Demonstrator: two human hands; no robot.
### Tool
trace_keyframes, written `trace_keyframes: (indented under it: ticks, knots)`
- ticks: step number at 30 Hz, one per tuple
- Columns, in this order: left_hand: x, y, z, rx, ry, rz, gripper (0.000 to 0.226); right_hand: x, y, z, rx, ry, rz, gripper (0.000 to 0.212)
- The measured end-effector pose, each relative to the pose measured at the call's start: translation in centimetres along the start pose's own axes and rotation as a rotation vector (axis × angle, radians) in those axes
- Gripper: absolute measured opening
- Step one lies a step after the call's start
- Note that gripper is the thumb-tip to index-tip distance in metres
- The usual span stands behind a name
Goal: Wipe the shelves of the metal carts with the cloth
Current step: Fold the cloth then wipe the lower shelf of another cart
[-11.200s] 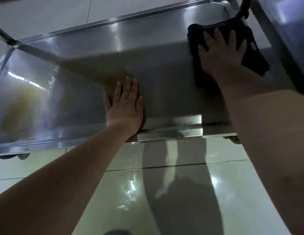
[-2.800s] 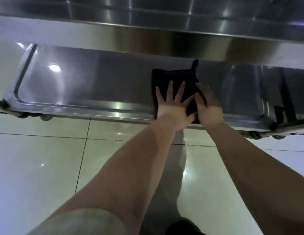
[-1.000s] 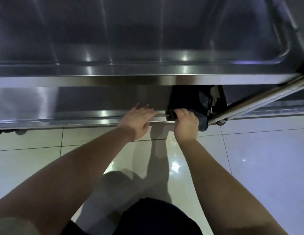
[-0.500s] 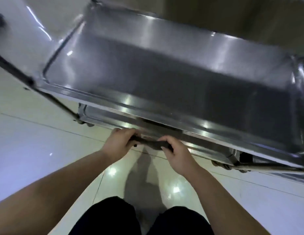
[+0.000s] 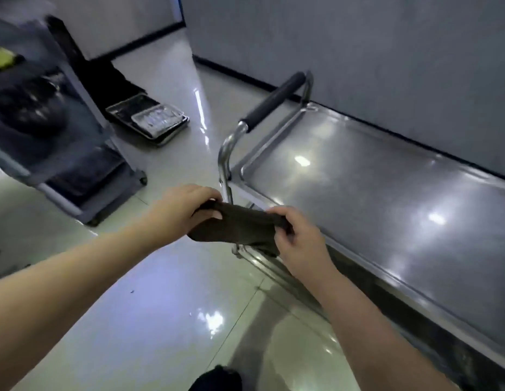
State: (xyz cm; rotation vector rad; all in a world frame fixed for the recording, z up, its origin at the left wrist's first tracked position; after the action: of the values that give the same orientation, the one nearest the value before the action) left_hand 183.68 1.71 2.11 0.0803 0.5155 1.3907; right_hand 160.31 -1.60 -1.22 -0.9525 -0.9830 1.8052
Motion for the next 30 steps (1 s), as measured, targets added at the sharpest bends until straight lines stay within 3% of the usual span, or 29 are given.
trace_keyframes:
  ticks: [3, 8, 13, 16, 23, 30]
  knots:
    - [-3.5, 2.7, 10.3, -0.052, 0.053, 0.008, 0.027, -4.5, -9.9, 3.2, 0.022, -0.02, 0.025, 0.035]
    - [-7.9, 7.1, 23.5, -0.129, 0.283, -0.065, 0.032, -10.1, -22.8, 8.0, -0.009, 0.005, 0.077, 0.025]
    - [-10.3, 11.4, 32.0, -0.395, 0.482, -0.132, 0.028, -13.2, -31.7, 10.5, -0.021, 0.097, 0.269, 0.022]
    - [-11.2, 12.0, 35.4, -0.426, 0.467, -0.089, 0.029, -15.1, -36.2, 12.0, 0.084, 0.15, 0.41, 0.015]
    - [-12.4, 9.5, 41.4, -0.464, 0.487, -0.073, 0.031, -19.6, -42.0, 10.4, 0.253, 0.173, 0.569, 0.007]
    - [-14.9, 0.5, 46.3, -0.515, 0.513, -0.107, 0.024, -25.7, -46.4, 3.0, 0.467, 0.22, 0.715, 0.003]
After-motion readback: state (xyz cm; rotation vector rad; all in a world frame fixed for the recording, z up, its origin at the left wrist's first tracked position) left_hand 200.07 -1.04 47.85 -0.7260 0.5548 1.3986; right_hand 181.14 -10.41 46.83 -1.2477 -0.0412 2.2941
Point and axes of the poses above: each hand's wrist, its own x-axis away from the middle knuckle, its own z-axis out of the back of the hand, y = z × x, the point moved 3 cm from there along -x, towards the middle knuckle, and after that the axes turned 9 degrees about y, right-handed, at the moved point
